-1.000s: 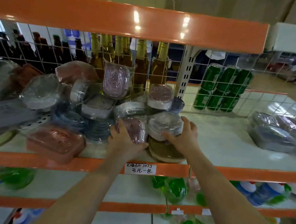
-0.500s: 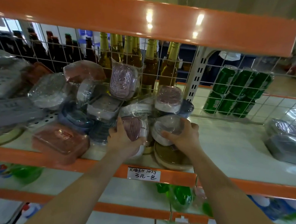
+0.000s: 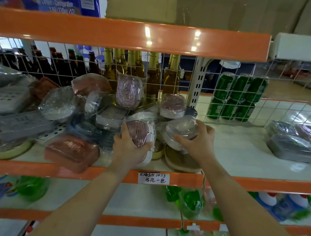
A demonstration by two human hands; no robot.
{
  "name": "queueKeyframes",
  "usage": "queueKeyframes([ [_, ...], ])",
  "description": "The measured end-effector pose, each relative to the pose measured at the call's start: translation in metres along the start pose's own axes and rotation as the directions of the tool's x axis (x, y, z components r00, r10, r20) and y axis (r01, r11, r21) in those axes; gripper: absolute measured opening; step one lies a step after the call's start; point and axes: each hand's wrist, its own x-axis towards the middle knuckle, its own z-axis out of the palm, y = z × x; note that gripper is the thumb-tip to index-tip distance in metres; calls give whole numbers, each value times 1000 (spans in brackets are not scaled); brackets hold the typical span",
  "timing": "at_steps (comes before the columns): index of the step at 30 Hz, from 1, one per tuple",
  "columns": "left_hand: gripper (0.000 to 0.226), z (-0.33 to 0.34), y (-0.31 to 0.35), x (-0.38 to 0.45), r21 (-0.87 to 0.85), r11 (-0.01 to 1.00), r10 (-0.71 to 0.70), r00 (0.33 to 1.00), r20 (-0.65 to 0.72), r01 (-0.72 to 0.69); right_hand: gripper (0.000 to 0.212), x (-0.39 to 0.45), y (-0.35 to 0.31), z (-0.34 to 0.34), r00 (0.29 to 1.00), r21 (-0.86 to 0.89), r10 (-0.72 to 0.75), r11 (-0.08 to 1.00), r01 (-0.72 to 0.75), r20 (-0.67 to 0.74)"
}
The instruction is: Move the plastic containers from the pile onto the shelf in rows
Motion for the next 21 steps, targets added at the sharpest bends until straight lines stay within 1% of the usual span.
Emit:
queueKeyframes([
  [6,107,-7,-2,-9,-18,999,28,999,31,-27,97,-21,-7,-5,1000,37,-20,999,21,-8],
  [12,106,-2,2,-17,-33,997,79,995,58,-77,93,-37,4,-23,996,31,-40,999,43,-80],
  [18,100,30,31,-25,-45,983,183,977,108,-179,93,-43,36,-64,989,4,0,1000,1,-147],
  [21,100,58,60,-28,-99,963,263,955,135,-251,92,-40,60,-95,980,5,40,999,-39,-195],
])
